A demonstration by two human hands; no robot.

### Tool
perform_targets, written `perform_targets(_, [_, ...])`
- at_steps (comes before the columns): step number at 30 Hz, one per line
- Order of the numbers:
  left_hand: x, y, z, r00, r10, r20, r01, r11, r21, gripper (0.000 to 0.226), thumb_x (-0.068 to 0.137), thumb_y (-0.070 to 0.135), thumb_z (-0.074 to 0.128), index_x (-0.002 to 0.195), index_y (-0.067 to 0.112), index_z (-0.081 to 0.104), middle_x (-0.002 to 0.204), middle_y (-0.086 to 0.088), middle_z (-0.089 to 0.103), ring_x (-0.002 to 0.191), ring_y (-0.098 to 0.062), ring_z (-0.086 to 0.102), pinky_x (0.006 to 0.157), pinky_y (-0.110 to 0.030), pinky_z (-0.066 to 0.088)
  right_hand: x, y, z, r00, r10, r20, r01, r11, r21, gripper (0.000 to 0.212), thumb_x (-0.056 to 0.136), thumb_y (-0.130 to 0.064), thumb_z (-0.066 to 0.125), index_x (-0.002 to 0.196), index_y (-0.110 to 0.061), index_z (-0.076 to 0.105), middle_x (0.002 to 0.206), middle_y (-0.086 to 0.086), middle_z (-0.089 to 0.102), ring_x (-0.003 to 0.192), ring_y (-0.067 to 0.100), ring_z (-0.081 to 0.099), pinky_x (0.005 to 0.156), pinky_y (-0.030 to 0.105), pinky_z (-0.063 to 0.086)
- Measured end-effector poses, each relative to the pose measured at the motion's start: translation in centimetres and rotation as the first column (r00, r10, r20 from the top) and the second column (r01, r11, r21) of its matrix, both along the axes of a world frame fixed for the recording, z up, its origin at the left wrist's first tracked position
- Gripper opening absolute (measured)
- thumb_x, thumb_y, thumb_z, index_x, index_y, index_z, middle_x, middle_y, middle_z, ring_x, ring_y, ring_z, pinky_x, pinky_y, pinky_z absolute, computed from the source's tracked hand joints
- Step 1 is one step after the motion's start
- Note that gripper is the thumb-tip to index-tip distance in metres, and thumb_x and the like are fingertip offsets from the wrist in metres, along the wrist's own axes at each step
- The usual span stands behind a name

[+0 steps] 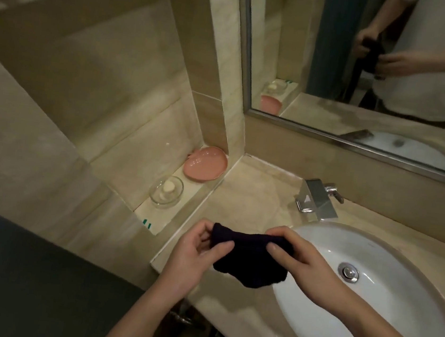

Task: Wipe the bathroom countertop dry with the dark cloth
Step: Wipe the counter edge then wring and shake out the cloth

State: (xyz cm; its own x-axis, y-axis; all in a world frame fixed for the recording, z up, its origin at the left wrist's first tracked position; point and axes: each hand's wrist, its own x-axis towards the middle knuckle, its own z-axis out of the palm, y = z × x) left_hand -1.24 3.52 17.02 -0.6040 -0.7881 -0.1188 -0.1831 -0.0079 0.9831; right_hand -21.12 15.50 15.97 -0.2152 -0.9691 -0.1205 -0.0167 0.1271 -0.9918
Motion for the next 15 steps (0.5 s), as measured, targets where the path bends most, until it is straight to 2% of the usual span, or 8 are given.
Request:
perform_targets(2, [0.0,-1.3,0.4,0.996,0.043,-0.076,-0.037,0.996,0.082,0.015,0.091,0.010,0.068,0.102,0.002,0.061,0.099,-0.012,0.074,0.094,-0.021,0.072,0.077,-0.025,0.056,0.8,-1.7,0.9,0.981,-0.086,0.176,0.079,0.996,0.044,0.019,0.093,-0.029,0.068,0.111,-0.022,0.064,0.098,0.008,0.070,0.089,0.016,0.066,0.072,0.020,0.050])
perform_targets(4, [0.1,-2.6,0.4,0.990,0.082,-0.113,-0.063,0.985,0.161,0.021,0.094,0.015,0.066,0.107,0.001,0.059,0.101,-0.017,0.074,0.094,-0.025,0.072,0.076,-0.030,0.058,1.5,-3.5,0.7,0.939,-0.109,0.325,0.059,0.985,0.159,0.045,0.080,-0.031,0.083,0.119,-0.022,0.063,0.108,0.006,0.074,0.098,0.020,0.071,0.076,0.023,0.054])
perform_targets(6, [0.7,-4.2,0.0,0.988,0.120,-0.101,-0.095,0.969,0.229,0.025,0.094,0.022,0.066,0.111,0.004,0.059,0.102,-0.017,0.074,0.097,-0.030,0.073,0.078,-0.038,0.060,2.4,-5.2,0.2,0.944,-0.066,0.324,-0.023,0.965,0.262,0.056,0.072,-0.022,0.087,0.123,-0.017,0.063,0.115,0.006,0.074,0.106,0.023,0.071,0.083,0.030,0.056])
perform_targets(8, [1.4,-5.9,-0.8,0.985,0.158,-0.064,-0.133,0.947,0.293,0.029,0.094,0.025,0.067,0.114,0.006,0.059,0.102,-0.015,0.075,0.097,-0.030,0.073,0.077,-0.038,0.060,3.0,-6.9,-0.3,0.958,-0.080,0.275,-0.017,0.943,0.331,0.049,0.077,-0.012,0.085,0.121,-0.013,0.065,0.112,0.007,0.075,0.104,0.023,0.072,0.088,0.035,0.056])
perform_targets(10, [2.2,-7.5,-1.8,0.976,0.214,-0.040,-0.187,0.917,0.351,0.030,0.094,0.019,0.066,0.118,0.003,0.057,0.101,-0.013,0.077,0.096,-0.025,0.074,0.074,-0.032,0.060,3.0,-8.8,-0.6,0.937,-0.171,0.305,0.056,0.935,0.351,0.041,0.083,-0.004,0.078,0.121,-0.009,0.064,0.109,0.012,0.076,0.102,0.028,0.073,0.091,0.038,0.054])
perform_targets(13, [2.6,-9.7,-3.1,0.950,0.310,-0.033,-0.262,0.850,0.458,0.032,0.094,0.010,0.067,0.120,0.005,0.050,0.100,-0.009,0.078,0.094,-0.022,0.075,0.071,-0.028,0.059,2.7,-12.3,-1.0,0.898,-0.259,0.356,0.127,0.926,0.354,0.037,0.087,-0.001,0.071,0.122,-0.008,0.062,0.109,0.014,0.076,0.103,0.029,0.072,0.089,0.036,0.052])
perform_targets(15, [2.4,-11.4,-3.9,0.938,0.344,-0.044,-0.274,0.815,0.510,0.042,0.090,0.007,0.071,0.124,0.010,0.048,0.103,-0.008,0.078,0.097,-0.022,0.075,0.077,-0.031,0.059,2.4,-15.1,-1.5,0.909,-0.272,0.317,0.156,0.925,0.347,0.033,0.089,-0.001,0.068,0.121,-0.010,0.063,0.109,0.010,0.076,0.101,0.026,0.073,0.085,0.034,0.053])
